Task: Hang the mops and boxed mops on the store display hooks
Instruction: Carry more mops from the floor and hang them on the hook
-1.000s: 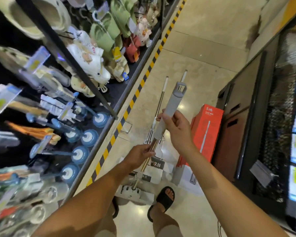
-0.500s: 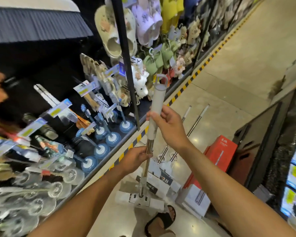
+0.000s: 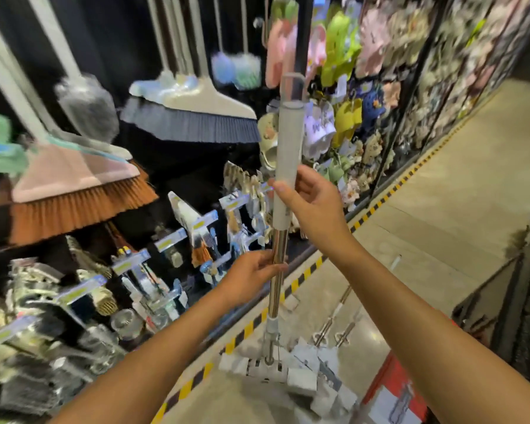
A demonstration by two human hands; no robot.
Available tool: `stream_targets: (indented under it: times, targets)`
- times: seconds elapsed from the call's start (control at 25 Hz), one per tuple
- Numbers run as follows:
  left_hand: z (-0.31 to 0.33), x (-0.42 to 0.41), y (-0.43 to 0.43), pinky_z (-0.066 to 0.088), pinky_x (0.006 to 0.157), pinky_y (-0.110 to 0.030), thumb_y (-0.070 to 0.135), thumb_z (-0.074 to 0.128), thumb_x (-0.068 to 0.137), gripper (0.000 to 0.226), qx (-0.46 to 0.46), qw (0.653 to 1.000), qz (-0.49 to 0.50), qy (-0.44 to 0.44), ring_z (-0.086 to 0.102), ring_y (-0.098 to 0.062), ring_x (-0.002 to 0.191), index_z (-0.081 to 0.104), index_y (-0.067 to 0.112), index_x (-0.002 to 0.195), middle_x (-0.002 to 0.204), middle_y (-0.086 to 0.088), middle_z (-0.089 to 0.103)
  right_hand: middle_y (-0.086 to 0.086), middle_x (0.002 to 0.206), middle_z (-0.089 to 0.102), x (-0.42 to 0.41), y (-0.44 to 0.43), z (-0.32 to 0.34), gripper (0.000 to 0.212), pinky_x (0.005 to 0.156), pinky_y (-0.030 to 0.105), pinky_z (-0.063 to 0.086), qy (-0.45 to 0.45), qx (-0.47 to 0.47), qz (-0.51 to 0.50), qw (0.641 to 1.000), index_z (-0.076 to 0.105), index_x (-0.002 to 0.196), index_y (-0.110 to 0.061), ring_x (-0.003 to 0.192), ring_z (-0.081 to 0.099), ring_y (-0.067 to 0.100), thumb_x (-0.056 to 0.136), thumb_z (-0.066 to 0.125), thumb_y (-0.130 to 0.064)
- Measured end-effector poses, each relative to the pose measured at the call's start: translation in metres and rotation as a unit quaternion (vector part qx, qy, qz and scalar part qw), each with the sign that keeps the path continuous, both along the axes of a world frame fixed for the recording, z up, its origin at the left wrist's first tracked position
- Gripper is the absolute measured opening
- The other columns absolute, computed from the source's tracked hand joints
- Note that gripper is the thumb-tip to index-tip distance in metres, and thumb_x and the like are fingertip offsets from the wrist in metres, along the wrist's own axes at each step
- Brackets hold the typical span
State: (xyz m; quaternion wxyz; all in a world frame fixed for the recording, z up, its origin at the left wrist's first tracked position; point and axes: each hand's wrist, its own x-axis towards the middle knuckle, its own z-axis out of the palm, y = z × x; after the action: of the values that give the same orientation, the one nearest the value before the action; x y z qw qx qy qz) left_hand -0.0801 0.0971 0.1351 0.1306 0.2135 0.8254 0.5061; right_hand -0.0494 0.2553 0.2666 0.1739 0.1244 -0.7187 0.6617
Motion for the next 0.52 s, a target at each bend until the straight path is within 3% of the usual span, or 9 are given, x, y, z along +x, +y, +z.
stream_targets:
  times: [0.08, 0.2, 0.32, 0.52]
  targets:
    - [0.043, 0.006, -0.017, 0.057, 0.092, -0.038, 0.040, 0.069, 0.099, 0.032, 0.025, 0.999, 0.001, 0.029, 0.074, -0.008, 0.099, 0.074, 0.013, 0.117, 0.106, 0.000, 0.080, 0.005, 0.108, 0.076, 0.007, -0.017, 0.021, 0.018, 0.093, 0.043, 0.060, 0.019, 0.022, 0.016, 0.999, 0.069, 0.118, -0.021, 0.104, 0.074, 0.020, 0.101, 0.067, -0.017]
    - [0.104, 0.019, -0.038, 0.055, 0.100, -0.055, 0.075, 0.064, 0.085, 0.076, 0.034, 0.996, 0.032, 0.081, 0.073, -0.032, 0.107, 0.070, 0.007, 0.119, 0.111, -0.018, 0.076, 0.014, 0.100, 0.077, 0.009, -0.039, 0.048, 0.018, 0.088, 0.042, 0.061, 0.044, 0.048, 0.042, 0.997, 0.070, 0.118, -0.012, 0.096, 0.075, 0.023, 0.100, 0.067, -0.016]
    - [0.152, 0.030, -0.056, 0.054, 0.102, -0.056, 0.054, 0.067, 0.092, 0.040, 0.067, 0.988, 0.082, 0.115, 0.075, -0.024, 0.107, 0.076, 0.020, 0.111, 0.106, -0.004, 0.080, 0.010, 0.098, 0.078, 0.011, -0.059, 0.084, 0.017, 0.082, 0.032, 0.060, 0.068, 0.020, 0.102, 0.992, 0.069, 0.117, -0.017, 0.091, 0.077, 0.021, 0.102, 0.063, -0.013]
    - [0.206, 0.062, -0.071, 0.053, 0.102, -0.058, 0.040, 0.066, 0.097, 0.021, 0.085, 0.968, 0.170, 0.164, 0.075, -0.023, 0.101, 0.077, 0.023, 0.101, 0.099, -0.001, 0.081, 0.002, 0.091, 0.076, 0.012, -0.081, 0.133, 0.014, 0.082, 0.046, 0.061, 0.100, 0.015, 0.187, 0.977, 0.068, 0.112, -0.010, 0.082, 0.075, 0.022, 0.106, 0.055, -0.014]
